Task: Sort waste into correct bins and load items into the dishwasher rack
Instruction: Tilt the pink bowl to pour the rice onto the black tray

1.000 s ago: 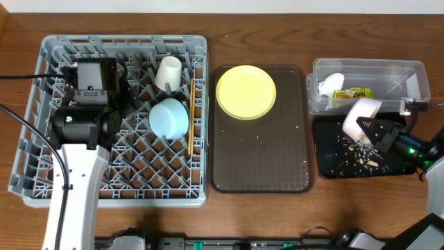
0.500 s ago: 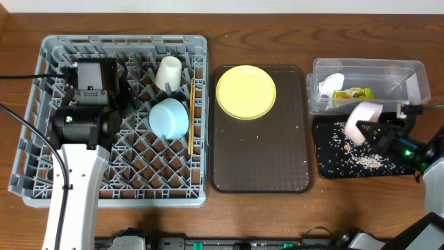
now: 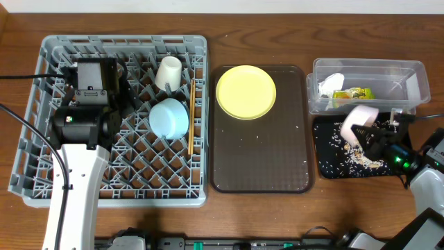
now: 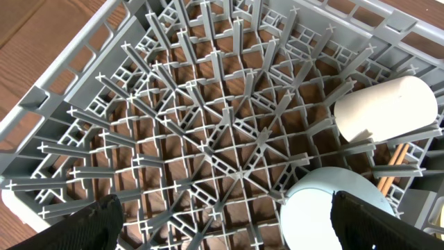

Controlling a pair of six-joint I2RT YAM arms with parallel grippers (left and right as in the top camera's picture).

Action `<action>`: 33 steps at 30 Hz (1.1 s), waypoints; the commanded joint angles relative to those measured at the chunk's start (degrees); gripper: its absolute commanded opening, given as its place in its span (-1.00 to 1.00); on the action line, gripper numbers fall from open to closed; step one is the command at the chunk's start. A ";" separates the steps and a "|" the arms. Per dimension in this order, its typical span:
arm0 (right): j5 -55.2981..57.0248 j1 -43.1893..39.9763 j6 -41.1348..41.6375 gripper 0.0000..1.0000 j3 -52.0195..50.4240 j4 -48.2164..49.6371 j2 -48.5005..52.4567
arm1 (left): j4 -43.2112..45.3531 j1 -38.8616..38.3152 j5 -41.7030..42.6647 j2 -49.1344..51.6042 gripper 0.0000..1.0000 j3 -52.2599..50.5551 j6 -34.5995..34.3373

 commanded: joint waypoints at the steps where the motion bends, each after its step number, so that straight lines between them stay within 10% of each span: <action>1: -10.21 -0.70 10.51 -0.98 0.04 3.85 -0.37 | -0.26 0.26 -0.55 -0.11 0.93 0.83 0.28; 19: -11.69 -5.79 44.30 -0.98 0.04 8.59 -0.37 | -0.26 0.26 -0.55 -0.11 0.93 0.83 0.28; 33: -17.09 -16.15 52.11 -0.98 0.04 10.05 -0.37 | -0.26 0.26 -0.55 -0.11 0.93 0.83 0.28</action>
